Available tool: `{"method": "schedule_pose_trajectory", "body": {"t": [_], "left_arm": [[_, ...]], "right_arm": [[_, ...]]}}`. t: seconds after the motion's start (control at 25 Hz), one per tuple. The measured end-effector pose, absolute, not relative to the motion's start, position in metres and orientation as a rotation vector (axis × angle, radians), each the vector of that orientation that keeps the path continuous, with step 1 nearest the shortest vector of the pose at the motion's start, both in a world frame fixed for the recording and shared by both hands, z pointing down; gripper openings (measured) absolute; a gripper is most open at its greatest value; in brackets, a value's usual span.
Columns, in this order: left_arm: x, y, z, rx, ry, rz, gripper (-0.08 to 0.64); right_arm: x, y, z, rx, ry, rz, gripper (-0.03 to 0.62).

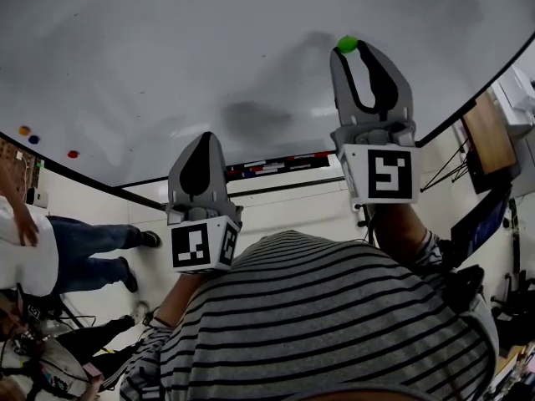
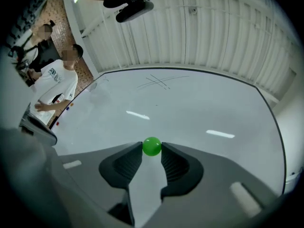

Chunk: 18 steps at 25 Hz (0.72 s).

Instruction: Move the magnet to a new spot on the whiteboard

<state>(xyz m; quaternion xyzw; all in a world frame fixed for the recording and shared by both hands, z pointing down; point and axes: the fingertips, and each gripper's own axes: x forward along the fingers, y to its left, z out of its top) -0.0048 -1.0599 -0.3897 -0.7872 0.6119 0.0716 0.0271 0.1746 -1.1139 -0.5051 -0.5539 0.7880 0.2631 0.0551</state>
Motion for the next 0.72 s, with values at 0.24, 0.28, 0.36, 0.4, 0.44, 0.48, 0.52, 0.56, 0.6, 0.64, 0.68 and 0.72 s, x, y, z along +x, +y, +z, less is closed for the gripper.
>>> {"method": "schedule_pose_trajectory", "body": {"t": [0.24,0.28,0.36,0.4,0.44,0.48,0.52,0.56,0.6,0.64,0.68,0.72], "left_arm": [[-0.022,-1.084,-0.39,-2.445,1.852,0.231,0.017],[-0.023,-1.086,-0.389,-2.449,1.85,0.23,0.017],[-0.024,-1.088,-0.388,-2.456,1.848,0.224,0.017],[-0.023,-1.088,-0.387,-2.46,1.845,0.22,0.017],[-0.021,-1.087,-0.386,-2.462,1.841,0.215,0.017],[-0.019,-1.084,-0.386,-2.464,1.836,0.211,0.017],[-0.016,-1.08,-0.385,-2.464,1.835,0.206,0.017],[-0.012,-1.075,-0.385,-2.464,1.836,0.202,0.017],[-0.007,-1.069,-0.385,-2.462,1.838,0.201,0.017],[-0.002,-1.063,-0.386,-2.455,1.839,0.204,0.017],[0.003,-1.055,-0.388,-2.445,1.841,0.208,0.017],[0.01,-1.046,-0.389,-2.433,1.844,0.211,0.017]], "right_arm": [[0.168,-1.146,-0.503,-1.759,2.334,0.8,0.124],[0.167,-1.147,-0.502,-1.766,2.32,0.803,0.124],[0.167,-1.147,-0.502,-1.765,2.313,0.797,0.12],[0.166,-1.146,-0.501,-1.756,2.321,0.786,0.12],[0.166,-1.143,-0.5,-1.744,2.331,0.773,0.123],[0.166,-1.139,-0.5,-1.732,2.339,0.76,0.123],[0.168,-1.132,-0.499,-1.722,2.345,0.748,0.123],[0.171,-1.124,-0.497,-1.712,2.351,0.734,0.123],[0.174,-1.114,-0.494,-1.702,2.359,0.715,0.123],[0.178,-1.104,-0.491,-1.688,2.369,0.692,0.123],[0.182,-1.092,-0.486,-1.673,2.383,0.663,0.121],[0.186,-1.079,-0.48,-1.656,2.4,0.632,0.118]]}}
